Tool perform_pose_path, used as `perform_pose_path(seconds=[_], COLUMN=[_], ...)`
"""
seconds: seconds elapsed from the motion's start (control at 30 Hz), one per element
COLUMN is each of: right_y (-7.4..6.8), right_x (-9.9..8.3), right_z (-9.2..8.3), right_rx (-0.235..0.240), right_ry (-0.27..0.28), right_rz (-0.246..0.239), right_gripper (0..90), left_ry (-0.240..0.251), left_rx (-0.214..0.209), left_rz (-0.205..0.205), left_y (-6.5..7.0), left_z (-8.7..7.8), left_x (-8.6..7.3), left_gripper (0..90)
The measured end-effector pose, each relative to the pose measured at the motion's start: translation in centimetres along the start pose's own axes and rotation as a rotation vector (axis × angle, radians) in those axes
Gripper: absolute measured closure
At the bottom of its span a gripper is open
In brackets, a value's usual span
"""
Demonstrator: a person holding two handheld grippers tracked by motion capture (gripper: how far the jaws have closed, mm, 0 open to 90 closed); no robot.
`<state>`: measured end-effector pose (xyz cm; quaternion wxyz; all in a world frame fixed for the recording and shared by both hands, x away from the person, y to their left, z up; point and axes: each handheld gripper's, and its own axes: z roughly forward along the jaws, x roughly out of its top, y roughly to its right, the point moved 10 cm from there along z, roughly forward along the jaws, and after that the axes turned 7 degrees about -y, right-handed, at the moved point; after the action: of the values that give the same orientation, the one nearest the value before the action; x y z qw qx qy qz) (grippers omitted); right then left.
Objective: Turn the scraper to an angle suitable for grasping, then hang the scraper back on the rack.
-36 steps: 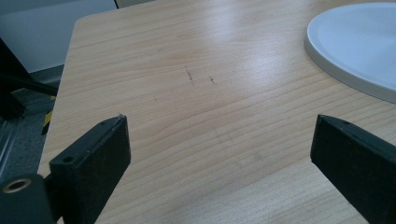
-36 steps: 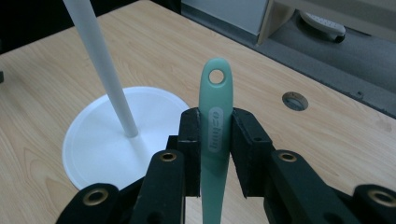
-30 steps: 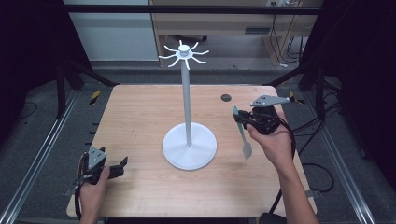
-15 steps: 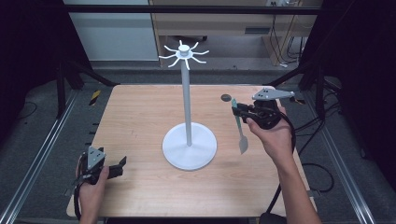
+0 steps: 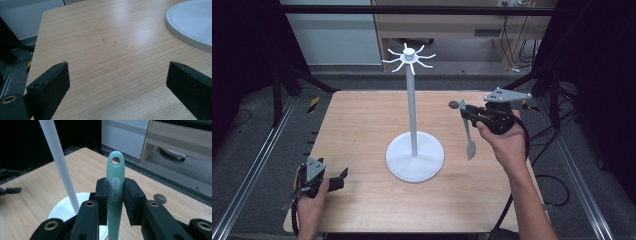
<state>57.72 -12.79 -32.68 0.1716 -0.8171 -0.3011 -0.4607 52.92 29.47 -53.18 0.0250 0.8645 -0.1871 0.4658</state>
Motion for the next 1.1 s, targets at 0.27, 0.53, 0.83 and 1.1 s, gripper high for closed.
perform_pose_path(seconds=[0.27,0.53,0.83,1.1], right_y=[-0.6,-1.3,-1.9,-2.2], right_x=[1.5,2.5,3.7,4.4], right_z=[-0.6,-0.9,-1.6,-2.2], right_rx=[0.014,0.017,0.012,0.010], right_ry=[0.036,0.060,0.083,0.102], right_rz=[-0.007,-0.009,-0.021,-0.017], right_gripper=[74.2,74.3,74.2,74.3], left_ry=[0.001,0.000,0.002,0.003], left_rx=[0.001,0.001,0.003,0.000], left_rz=[-0.001,0.002,0.001,0.007], left_y=[0.0,0.0,0.0,0.2], left_z=[0.0,0.0,0.0,0.0], left_x=[0.0,0.0,0.0,0.1], left_gripper=[4.5,4.5,4.5,4.5])
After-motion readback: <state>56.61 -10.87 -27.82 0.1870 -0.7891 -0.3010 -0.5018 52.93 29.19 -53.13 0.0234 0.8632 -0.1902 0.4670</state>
